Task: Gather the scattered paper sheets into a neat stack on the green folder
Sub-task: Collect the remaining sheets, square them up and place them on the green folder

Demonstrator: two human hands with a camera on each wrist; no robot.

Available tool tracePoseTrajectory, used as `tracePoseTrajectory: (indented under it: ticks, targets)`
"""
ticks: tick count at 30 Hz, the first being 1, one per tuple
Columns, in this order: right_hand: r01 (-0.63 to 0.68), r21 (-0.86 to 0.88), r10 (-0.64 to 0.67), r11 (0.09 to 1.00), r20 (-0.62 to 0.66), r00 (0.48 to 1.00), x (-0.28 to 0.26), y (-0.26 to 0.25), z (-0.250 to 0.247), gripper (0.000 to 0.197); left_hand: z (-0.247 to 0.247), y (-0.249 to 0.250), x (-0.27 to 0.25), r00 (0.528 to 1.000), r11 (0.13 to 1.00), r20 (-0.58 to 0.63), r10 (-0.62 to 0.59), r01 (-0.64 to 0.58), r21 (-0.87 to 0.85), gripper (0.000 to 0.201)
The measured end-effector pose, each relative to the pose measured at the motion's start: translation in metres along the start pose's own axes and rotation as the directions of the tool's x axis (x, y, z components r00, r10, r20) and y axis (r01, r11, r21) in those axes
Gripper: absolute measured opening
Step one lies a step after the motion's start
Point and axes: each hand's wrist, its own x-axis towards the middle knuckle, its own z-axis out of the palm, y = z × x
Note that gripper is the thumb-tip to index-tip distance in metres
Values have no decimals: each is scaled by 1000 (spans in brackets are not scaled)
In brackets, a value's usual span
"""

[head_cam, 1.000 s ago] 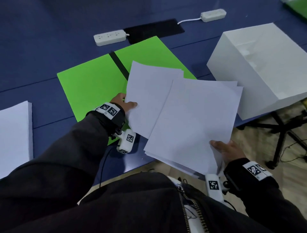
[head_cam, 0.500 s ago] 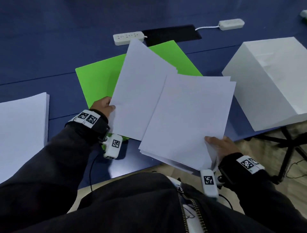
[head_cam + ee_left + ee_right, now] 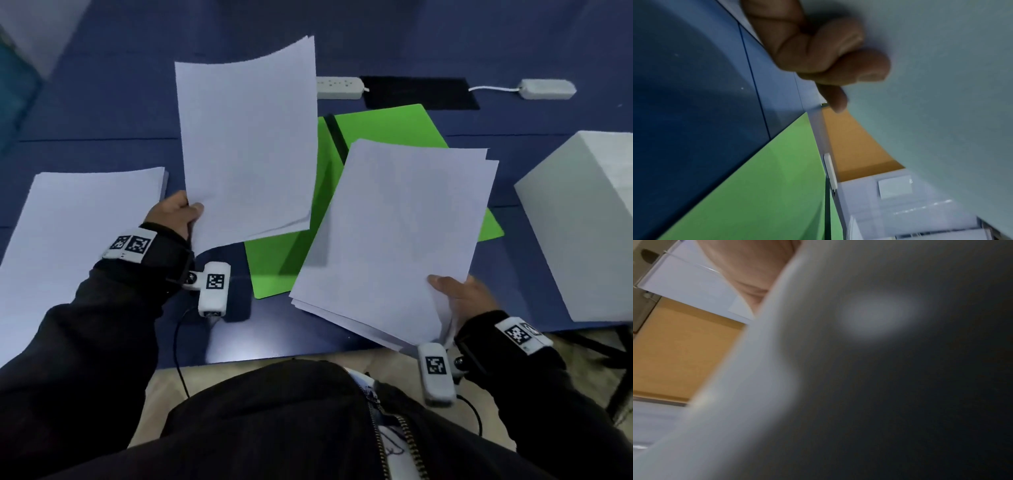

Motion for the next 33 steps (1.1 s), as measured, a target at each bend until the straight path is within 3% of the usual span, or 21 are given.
tracePoseTrajectory:
  ticks: [4,8,16,21,23,26,27,29,31,33]
  targets:
    - [60,-46,-55,997,98,994,5,-9,30,17,9,-8,-13,993,997,110,-30,37,-64,31]
    - [104,-68,-90,992,180,980,6,-14,61,23,16,-19,-25,970,995,228,-80,90,-33,23]
    - [212,-213,-141,954,305,942,-7,-23,100,27,20,-27,-49,938,990,320,-134,143,-5,31]
    - [46,-97,-20,994,262,965,-6,-33,112,12,19,-26,-51,935,990,341,-102,128,-55,45]
    - [14,30,-22,999,269,963,-11,-39,119,21,16,-24,-50,940,994,335,-64,90,-65,47]
    - [-163,298,40,941,379,925,-9,-47,123,46,14,-21,-48,948,999,318,1,11,-34,53]
    - [-139,283,26,949,370,929,-10,-48,126,44,14,-21,-48,949,1000,314,17,-8,-30,53]
    - [75,169,-126,983,320,939,-11,-47,130,33,13,-20,-47,954,998,295,50,-40,-42,52]
    - [278,41,-277,960,301,913,-10,-47,133,32,13,-15,-47,966,994,240,92,-73,-86,48]
    - [370,21,-358,929,308,881,-14,-55,139,30,13,-4,-46,975,982,173,142,-117,-145,45]
